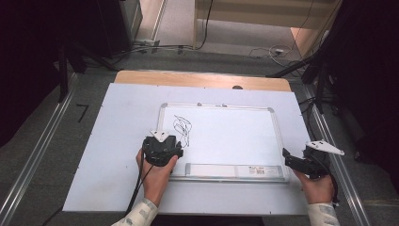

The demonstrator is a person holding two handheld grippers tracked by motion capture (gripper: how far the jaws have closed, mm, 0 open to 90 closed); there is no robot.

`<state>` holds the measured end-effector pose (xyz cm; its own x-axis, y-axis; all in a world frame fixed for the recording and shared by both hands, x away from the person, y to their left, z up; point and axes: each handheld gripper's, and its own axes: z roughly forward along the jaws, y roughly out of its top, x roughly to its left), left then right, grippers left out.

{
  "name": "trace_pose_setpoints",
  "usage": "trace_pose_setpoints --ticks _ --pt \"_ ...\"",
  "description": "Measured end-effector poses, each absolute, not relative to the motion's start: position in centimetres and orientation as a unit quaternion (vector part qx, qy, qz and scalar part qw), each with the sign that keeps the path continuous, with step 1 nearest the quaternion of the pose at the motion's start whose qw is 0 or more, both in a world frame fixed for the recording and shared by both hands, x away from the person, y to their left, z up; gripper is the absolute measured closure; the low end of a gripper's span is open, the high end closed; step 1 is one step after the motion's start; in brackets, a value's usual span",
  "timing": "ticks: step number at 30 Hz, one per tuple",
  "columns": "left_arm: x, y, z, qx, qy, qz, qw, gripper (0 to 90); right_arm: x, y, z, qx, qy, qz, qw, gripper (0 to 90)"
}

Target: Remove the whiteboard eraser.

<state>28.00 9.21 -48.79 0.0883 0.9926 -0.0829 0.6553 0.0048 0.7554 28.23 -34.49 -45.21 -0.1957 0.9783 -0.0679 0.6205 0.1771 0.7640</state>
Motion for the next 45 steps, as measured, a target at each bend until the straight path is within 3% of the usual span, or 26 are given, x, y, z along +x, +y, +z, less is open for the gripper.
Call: trace_pose_setpoints --ticks 15,38,45 --pt "28.3 8.8 -49.5 0.655 0.633 0.265 0.315 33.7 28.2 -34.5 -45.2 0.563 0.710 0.306 0.292 13.6" --pt "28.4 8.0 -50.1 0.658 0.634 0.279 0.295 29.6 28.2 -34.5 -45.2 0.563 0.711 0.306 0.291 13.6" --pt "28.5 8.1 -50.1 0.654 0.634 0.283 0.300 33.7 28.2 -34.5 -45.2 0.564 0.710 0.305 0.291 13.6"
